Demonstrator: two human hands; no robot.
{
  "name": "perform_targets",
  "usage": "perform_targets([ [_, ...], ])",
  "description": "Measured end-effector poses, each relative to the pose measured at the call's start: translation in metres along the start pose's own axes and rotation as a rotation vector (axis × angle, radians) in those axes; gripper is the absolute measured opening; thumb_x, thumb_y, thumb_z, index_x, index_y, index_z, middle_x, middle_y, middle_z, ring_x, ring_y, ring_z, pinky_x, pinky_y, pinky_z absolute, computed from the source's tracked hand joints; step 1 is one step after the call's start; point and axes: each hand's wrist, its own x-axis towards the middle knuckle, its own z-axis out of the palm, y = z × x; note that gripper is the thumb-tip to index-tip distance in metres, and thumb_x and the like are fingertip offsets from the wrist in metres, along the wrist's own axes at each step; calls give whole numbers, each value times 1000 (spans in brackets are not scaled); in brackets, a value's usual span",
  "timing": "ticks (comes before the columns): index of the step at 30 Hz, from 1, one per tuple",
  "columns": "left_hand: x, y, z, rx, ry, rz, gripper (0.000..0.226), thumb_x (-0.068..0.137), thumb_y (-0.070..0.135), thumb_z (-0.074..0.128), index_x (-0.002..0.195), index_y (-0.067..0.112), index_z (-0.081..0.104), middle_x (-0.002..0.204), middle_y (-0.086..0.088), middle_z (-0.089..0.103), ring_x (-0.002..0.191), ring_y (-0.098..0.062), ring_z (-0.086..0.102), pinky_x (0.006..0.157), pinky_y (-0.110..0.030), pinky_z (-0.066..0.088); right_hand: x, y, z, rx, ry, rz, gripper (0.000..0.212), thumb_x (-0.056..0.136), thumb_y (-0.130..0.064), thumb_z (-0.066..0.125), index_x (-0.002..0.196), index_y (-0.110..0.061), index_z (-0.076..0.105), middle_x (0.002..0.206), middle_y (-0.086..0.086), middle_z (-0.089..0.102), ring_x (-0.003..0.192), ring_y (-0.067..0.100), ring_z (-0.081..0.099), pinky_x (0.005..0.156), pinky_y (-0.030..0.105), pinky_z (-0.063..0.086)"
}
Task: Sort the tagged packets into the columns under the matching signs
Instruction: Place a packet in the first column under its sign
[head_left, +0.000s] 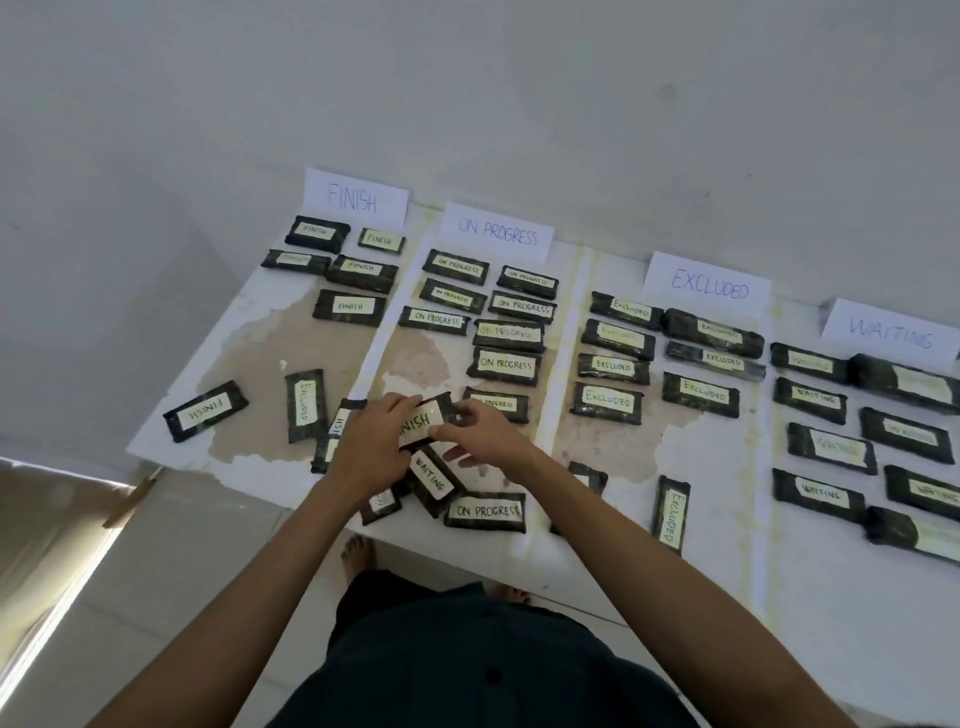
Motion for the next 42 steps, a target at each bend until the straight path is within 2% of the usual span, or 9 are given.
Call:
perform_targets([
  [4,15,-44,-23,60,-18,-5,65,74,11,68,135,16,44,130,-5,51,117,-28,48,93,-41,37,24,-22,20,-59,27,10,45,83,-32,69,122,-18,49,109,5,66,86,21,68,76,33,54],
  [8,39,-88,-42,83,-40,27,63,75,3,62,135,16,44,129,-5,50,117,-27,47,94,-40,34,52,-41,44,-85,74,24,39,84,-26,66,119,-16,51,108,10,66,78,19,64,66,28,51],
  [13,80,-133,-55,90,-89,65,60,79,10,63,135,12,43,129,-10,47,119,-29,44,98,-42,33,92,-51,73,-104,130,29,29,84,-23,66,110,-18,53,101,7,64,77,19,64,58,24,48],
  [18,122,-172,-43,106,-128,128,62,77,-4,57,135,12,42,137,-10,44,127,-29,40,104,-41,31,127,-51,100,-166,188,27,25,83,-22,66,106,-18,57,99,6,65,82,21,64,80,37,57],
  [22,140,-196,-30,125,-183,171,60,78,-4,57,135,11,42,138,-10,44,125,-29,42,100,-39,33,141,-53,119,-289,227,4,25,86,-25,62,109,-17,59,98,1,65,87,15,61,74,25,50],
  [25,146,-211,-27,131,-229,192,64,78,0,61,137,8,39,140,-12,41,128,-30,39,102,-41,34,149,-55,142,-425,246,-62,37,85,-29,64,117,-14,56,109,6,62,95,19,59,80,30,49],
  [29,148,-221,-27,129,-258,221,62,81,10,62,139,7,37,142,-14,39,129,-31,37,103,-42,35,160,-52,188,-769,342,-94,75,70,-43,74,129,-12,40,122,14,47,104,32,51,84,43,48],
  [33,143,-223,-31,118,-230,252,64,82,14,63,140,12,37,141,-10,38,129,-29,34,104,-40,31,166,-51,212,-978,398,-13,75,72,-44,71,129,-10,37,121,16,43,106,36,48,85,45,43],
  [42,110,-234,-40,-221,-60,19,44,84,7,59,127,13,54,120,-13,54,108,-30,49,96,-40,43,169,-56,213,-976,471,1,63,78,-34,66,125,-1,40,119,19,48,102,35,53,84,42,43],
])
